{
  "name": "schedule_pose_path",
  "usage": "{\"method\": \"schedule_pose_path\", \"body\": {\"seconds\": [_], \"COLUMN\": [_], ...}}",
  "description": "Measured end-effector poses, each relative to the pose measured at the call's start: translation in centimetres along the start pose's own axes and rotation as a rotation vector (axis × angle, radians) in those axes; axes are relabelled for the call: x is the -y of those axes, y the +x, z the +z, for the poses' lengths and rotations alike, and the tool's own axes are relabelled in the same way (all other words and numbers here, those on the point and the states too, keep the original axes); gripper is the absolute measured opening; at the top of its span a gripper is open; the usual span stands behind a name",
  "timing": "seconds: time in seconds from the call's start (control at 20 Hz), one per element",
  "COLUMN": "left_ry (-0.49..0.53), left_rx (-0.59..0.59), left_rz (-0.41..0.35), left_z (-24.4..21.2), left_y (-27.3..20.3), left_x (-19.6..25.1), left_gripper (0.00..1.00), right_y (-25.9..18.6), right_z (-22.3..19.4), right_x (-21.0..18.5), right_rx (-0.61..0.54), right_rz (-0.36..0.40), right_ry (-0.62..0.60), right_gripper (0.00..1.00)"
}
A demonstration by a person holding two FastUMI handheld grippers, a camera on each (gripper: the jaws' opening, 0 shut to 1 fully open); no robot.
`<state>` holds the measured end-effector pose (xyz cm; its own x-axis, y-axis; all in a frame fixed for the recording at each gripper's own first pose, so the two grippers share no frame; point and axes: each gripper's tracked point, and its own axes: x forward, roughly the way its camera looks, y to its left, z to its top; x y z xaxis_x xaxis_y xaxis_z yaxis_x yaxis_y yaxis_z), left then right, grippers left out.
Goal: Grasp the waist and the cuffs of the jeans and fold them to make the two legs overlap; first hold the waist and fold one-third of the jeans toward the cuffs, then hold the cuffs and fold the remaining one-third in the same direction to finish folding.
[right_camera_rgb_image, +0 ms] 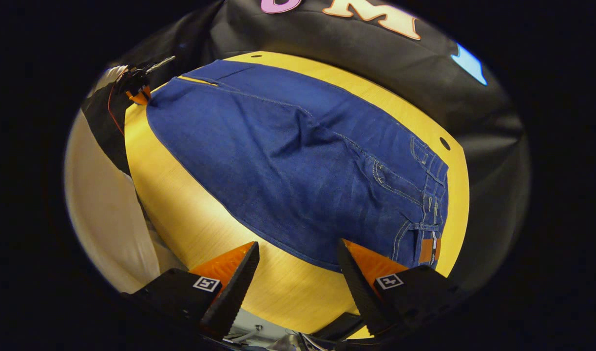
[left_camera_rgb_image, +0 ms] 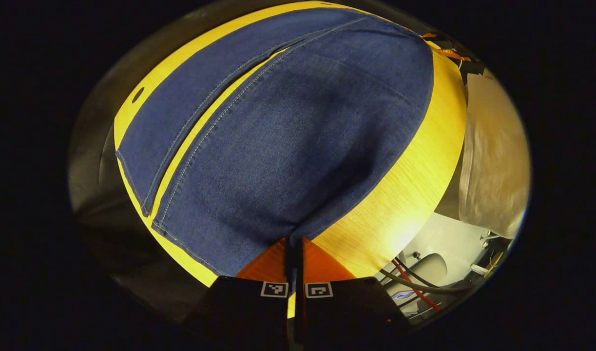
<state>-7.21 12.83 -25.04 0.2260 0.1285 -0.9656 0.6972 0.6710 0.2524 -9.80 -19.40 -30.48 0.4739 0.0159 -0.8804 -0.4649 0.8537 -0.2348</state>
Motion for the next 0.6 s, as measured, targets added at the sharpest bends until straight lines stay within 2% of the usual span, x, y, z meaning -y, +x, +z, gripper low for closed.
{"method": "schedule_pose_path", "body": {"seconds": [0.3,0.6], "left_ry": [-0.007,-0.003], "left_rx": [-0.013,-0.024], "left_rz": [0.0,-0.011], "left_z": [0.0,0.1], "left_y": [-0.1,-0.2], "left_x": [0.0,0.0], "left_gripper": [0.0,0.0], "right_y": [1.2,2.2], "right_z": [-0.9,-0.9], "right_x": [-0.2,-0.3], "right_rx": [-0.09,-0.131], "right_rz": [0.055,0.122], "right_ry": [-0.066,-0.016], "right_gripper": [1.0,0.99]}}
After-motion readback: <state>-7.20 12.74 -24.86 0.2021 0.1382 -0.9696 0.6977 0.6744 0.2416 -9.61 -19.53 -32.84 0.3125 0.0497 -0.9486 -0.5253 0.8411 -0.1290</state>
